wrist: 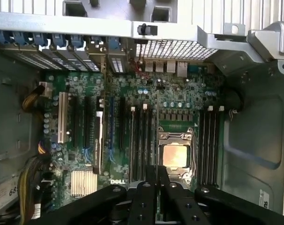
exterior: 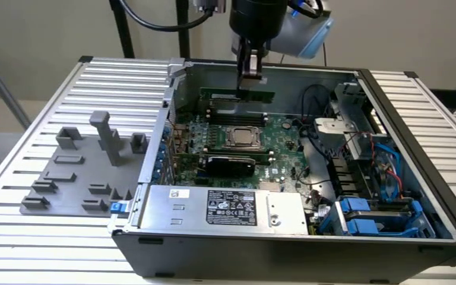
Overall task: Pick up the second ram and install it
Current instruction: 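Insert the second ram into the second slot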
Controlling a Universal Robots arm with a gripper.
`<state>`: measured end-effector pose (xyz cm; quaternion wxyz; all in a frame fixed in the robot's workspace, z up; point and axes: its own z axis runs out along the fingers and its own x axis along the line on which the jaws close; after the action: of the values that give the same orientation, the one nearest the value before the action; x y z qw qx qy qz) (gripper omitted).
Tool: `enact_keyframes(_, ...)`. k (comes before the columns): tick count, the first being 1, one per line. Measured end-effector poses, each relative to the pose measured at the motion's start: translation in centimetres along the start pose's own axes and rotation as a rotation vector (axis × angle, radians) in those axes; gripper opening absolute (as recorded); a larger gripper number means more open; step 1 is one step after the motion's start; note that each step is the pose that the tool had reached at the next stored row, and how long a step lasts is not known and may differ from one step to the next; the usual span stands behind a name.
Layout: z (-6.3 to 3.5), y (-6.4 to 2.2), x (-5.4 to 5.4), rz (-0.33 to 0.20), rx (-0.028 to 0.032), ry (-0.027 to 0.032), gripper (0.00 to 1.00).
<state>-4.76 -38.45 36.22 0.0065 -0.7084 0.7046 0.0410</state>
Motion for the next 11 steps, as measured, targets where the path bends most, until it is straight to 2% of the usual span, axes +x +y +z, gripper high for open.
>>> enact_keyframes(4,0.73,-0.76,-0.5,0.000,0.0000,0.0000,0.00)
enact_keyframes(11,1.94,-1.83,-0.5,0.037,0.0024,-0.0017,0.00)
